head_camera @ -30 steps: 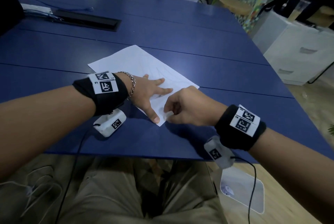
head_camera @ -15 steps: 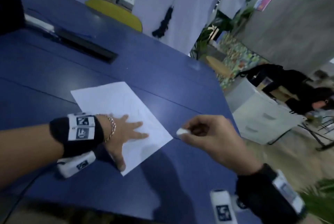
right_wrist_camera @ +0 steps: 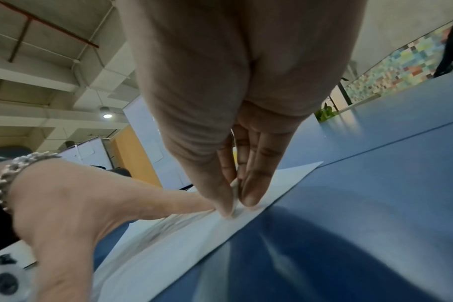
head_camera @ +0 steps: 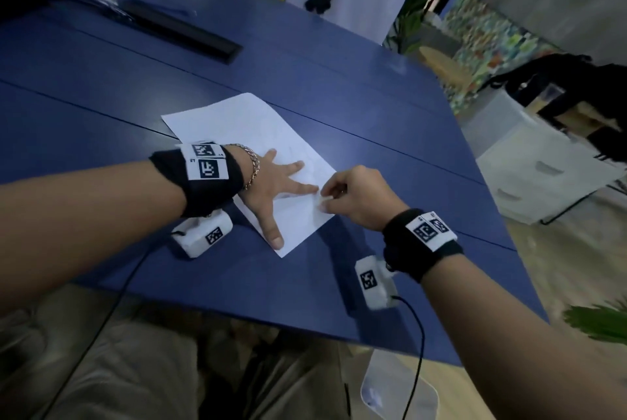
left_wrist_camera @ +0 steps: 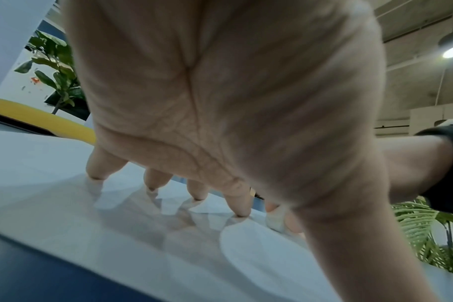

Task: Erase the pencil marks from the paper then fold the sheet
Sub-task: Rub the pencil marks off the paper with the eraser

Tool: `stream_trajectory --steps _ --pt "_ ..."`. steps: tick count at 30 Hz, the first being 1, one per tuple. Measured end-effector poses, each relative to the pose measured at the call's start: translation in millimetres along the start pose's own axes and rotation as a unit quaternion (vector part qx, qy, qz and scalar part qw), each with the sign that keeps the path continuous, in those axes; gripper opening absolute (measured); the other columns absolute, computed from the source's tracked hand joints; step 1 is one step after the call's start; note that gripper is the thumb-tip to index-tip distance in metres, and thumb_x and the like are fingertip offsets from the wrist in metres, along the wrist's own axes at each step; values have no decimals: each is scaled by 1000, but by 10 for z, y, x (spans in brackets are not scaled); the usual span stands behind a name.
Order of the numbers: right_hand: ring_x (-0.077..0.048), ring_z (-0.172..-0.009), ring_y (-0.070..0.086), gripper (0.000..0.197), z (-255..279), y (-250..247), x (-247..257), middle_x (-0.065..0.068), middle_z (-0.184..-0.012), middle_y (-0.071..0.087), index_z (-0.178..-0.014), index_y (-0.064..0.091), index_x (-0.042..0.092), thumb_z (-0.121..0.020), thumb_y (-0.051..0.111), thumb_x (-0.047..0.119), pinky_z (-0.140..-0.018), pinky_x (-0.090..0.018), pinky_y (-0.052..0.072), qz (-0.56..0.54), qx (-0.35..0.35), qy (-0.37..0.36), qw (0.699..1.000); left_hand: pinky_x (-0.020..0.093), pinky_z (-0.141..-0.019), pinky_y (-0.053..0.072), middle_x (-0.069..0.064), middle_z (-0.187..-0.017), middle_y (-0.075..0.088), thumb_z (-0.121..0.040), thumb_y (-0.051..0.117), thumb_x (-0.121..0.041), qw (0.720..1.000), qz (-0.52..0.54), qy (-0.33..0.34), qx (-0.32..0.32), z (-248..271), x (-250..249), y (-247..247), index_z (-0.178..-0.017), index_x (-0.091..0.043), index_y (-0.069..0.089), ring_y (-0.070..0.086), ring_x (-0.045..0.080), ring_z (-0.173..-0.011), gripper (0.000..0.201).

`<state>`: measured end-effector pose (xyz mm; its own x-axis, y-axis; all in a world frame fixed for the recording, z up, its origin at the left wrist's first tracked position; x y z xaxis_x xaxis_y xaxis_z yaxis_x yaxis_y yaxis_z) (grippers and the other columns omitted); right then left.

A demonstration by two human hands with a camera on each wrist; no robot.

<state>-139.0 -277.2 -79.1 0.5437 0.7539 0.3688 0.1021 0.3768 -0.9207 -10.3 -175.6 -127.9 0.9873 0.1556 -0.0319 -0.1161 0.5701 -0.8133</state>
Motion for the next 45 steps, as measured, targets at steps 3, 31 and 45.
stream_trajectory --steps 3,31,45 --pt "-6 -72 64 17 32 42 27 9 -77 69 -93 78 19 -78 85 23 -65 -12 46 2 -16 2 1000 72 -119 1 -13 -167 -33 -49 72 -95 1000 0 -3 3 -13 -8 -20 -148 -68 -22 -23 46 -154 138" --pt "-5 -79 68 15 74 0 6 9 -82 73 -95 79 21 -81 82 25 -73 -17 48 11 -4 -31 999 73 -118 7 -18 -167 -31 -44 72 -96 1000 5 -11 15 -24 -20 -19 -145 -71 -21 -23 44 -154 140" --pt "-5 -77 69 15 257 92 24 11 -78 73 -93 79 22 -80 82 27 -71 -15 52 5 31 -47 998 72 -118 8 -14 -168 -30 -46 73 -95 1000 -4 -17 14 0 -35 -27 -149 -68 -20 -21 45 -155 141"
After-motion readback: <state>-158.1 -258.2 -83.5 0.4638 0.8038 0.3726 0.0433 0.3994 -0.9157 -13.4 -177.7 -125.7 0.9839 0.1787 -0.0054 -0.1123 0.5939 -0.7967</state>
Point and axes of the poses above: each hand's wrist, its own z-axis away from the middle knuckle, its own y-axis out of the palm, x = y × z, the point moved 7 cm from there along -z, towards the middle knuckle
